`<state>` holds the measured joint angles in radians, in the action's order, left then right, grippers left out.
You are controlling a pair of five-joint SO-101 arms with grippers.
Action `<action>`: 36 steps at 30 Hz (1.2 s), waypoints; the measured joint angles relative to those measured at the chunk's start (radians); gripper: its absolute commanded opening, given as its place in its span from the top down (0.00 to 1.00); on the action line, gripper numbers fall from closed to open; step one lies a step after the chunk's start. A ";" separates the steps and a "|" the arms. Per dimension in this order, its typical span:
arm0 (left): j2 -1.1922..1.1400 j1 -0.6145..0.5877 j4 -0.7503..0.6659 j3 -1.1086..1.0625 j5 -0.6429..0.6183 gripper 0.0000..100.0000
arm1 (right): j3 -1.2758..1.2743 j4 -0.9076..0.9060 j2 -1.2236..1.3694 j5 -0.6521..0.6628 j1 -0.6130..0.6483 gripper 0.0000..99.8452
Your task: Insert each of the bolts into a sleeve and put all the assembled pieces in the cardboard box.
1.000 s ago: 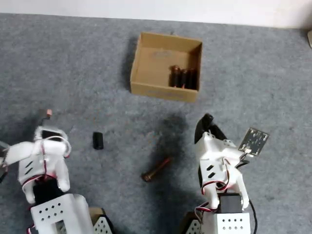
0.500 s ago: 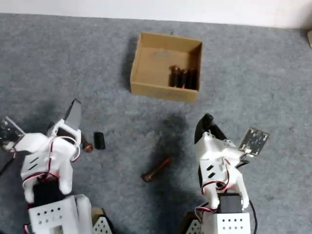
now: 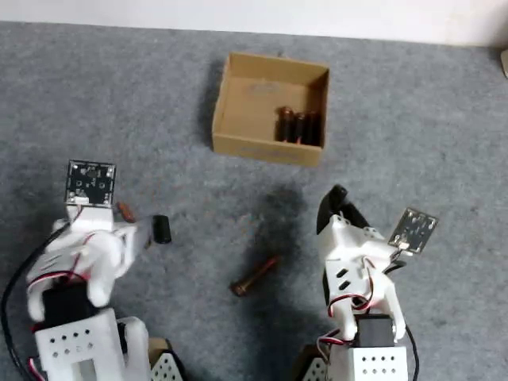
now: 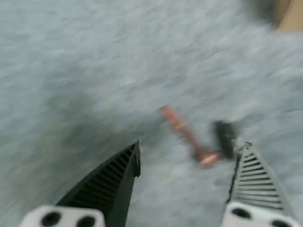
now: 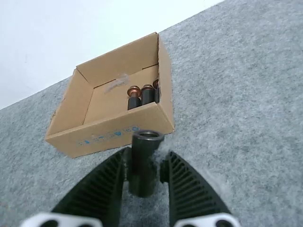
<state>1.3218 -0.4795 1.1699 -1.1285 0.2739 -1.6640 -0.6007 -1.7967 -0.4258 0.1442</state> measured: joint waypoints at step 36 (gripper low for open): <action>-0.005 -0.175 0.304 0.035 1.092 0.79 | 0.000 0.000 0.000 0.009 0.000 1.00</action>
<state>1.3172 -0.6544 1.4737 -1.0932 1.3663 -1.6640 -0.6007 -1.7967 -0.4166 0.1442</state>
